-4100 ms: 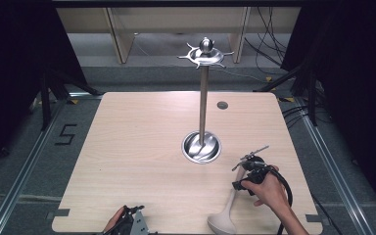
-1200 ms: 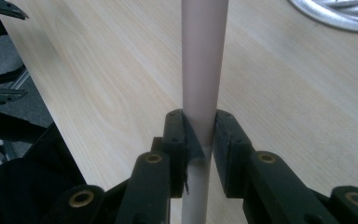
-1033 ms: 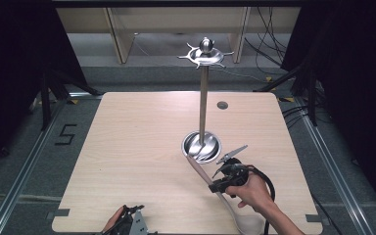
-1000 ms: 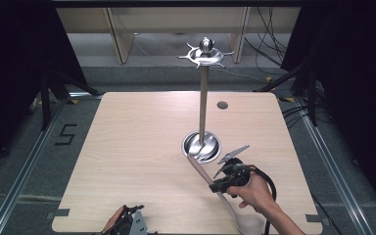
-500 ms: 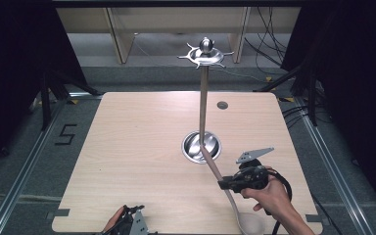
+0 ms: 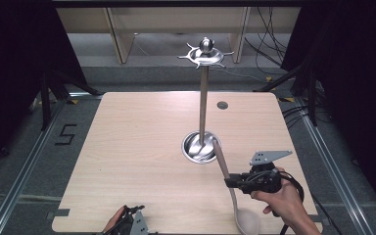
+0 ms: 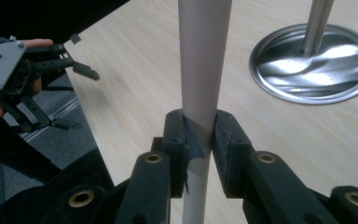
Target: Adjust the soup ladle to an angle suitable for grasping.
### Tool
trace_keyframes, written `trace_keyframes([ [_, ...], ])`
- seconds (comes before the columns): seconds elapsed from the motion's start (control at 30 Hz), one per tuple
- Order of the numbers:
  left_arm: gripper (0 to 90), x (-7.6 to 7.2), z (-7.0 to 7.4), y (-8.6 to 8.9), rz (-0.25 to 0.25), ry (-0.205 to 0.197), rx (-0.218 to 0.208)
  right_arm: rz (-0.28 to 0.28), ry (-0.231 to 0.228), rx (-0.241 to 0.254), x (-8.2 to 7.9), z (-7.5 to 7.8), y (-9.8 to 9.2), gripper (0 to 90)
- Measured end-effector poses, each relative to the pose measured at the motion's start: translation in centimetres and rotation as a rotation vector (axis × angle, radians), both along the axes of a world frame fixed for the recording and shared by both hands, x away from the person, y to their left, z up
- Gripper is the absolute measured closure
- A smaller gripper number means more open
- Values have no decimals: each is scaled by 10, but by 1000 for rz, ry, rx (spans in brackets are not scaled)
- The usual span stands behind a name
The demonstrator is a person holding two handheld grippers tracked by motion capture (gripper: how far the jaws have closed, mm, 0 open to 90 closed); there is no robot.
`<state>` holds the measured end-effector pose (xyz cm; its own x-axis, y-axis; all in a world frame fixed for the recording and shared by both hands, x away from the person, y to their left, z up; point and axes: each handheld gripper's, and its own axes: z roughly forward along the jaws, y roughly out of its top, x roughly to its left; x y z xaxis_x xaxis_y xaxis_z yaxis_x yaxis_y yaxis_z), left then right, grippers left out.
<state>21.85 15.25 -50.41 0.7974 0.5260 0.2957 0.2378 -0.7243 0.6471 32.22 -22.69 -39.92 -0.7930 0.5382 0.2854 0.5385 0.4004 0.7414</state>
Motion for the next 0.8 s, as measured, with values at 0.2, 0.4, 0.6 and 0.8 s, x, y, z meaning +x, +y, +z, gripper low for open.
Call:
trace_keyframes([
  [0.2,149,0,0,0,-8,9,1,0,-93,36,-9,3,-2,766],
  [0.4,149,0,-1,0,-4,10,0,4,-131,105,-10,10,-3,766],
  [0.6,149,-1,0,0,-5,11,-6,-7,-188,205,-7,22,-3,766],
  [0.8,149,-1,0,0,-6,12,-5,-20,-247,215,6,40,0,766],
])
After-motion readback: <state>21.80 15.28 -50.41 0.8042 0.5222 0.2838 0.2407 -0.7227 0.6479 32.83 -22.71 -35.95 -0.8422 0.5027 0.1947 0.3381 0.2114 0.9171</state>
